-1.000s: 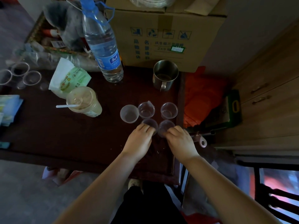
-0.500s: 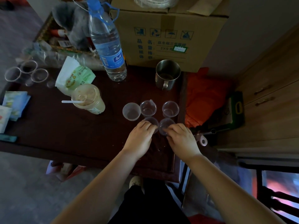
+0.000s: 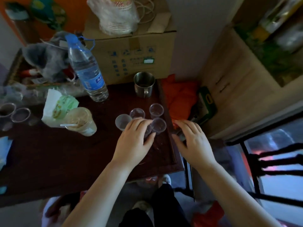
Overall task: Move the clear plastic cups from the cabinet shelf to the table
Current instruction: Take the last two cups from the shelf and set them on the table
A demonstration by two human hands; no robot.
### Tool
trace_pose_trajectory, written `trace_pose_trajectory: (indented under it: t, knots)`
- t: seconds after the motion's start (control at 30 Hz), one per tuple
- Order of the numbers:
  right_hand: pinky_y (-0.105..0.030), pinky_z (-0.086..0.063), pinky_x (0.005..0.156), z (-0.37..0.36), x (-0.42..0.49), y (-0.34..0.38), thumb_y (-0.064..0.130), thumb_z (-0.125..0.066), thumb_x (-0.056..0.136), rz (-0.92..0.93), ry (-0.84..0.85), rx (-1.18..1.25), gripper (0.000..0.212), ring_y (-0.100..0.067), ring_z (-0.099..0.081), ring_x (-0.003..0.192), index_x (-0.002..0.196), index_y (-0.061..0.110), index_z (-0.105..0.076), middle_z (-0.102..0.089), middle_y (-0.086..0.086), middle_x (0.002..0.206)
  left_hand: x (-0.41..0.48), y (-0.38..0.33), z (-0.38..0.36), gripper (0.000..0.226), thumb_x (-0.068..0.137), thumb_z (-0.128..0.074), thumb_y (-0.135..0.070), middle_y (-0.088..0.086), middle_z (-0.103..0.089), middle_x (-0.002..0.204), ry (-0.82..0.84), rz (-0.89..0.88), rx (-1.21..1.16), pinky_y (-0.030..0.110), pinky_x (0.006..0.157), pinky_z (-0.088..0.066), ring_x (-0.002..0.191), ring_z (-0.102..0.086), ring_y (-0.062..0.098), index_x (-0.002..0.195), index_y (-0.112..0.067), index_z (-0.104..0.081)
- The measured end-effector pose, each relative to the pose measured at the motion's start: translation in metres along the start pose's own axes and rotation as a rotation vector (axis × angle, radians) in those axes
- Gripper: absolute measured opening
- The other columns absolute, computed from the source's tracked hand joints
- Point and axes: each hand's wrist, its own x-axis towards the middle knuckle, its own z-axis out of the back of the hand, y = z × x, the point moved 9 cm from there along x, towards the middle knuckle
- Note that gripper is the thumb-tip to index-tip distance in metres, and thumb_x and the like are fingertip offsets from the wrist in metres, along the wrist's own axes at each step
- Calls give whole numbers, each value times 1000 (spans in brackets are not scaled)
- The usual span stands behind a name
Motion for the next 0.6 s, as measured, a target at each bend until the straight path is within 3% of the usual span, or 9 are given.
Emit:
trace_pose_trajectory:
  t: [0.13,0.3,0.4,0.6]
  knots:
    - [-25,-28,106,40,-41,26,50,-41,92,-135,-103,-41,56,-18,-41,127,134,12,-45,-51,-5,136,-14,-37,32,45,89,-53,-38,-2,-52,128,52,-146,-20,18,97,-32,123,-40,9,128,-16,-49]
    - [-28,-28,105,95,-103,55,54,-38,90,-276,-239,-95,62,-20,-40,129,135,12,-42,-48,-6,139,-34,-103,55,51,90,-47,-42,3,-49,135,99,-323,-42,29,105,-32,129,-37,16,132,-14,-46]
    - [-35,-33,106,132,-146,55,58,-37,90,-368,-312,-115,66,-22,-41,130,138,12,-40,-46,-7,141,-50,-159,53,54,91,-40,-47,3,-43,142,156,-457,-49,28,107,-23,135,-27,16,135,-17,-42]
    - [-40,-34,109,209,-268,46,50,-45,89,-606,-516,-157,64,-26,-40,132,137,8,-41,-45,-12,142,-103,-274,51,59,88,-34,-53,3,-41,144,218,-744,-83,36,110,-25,138,-23,17,132,-17,-46]
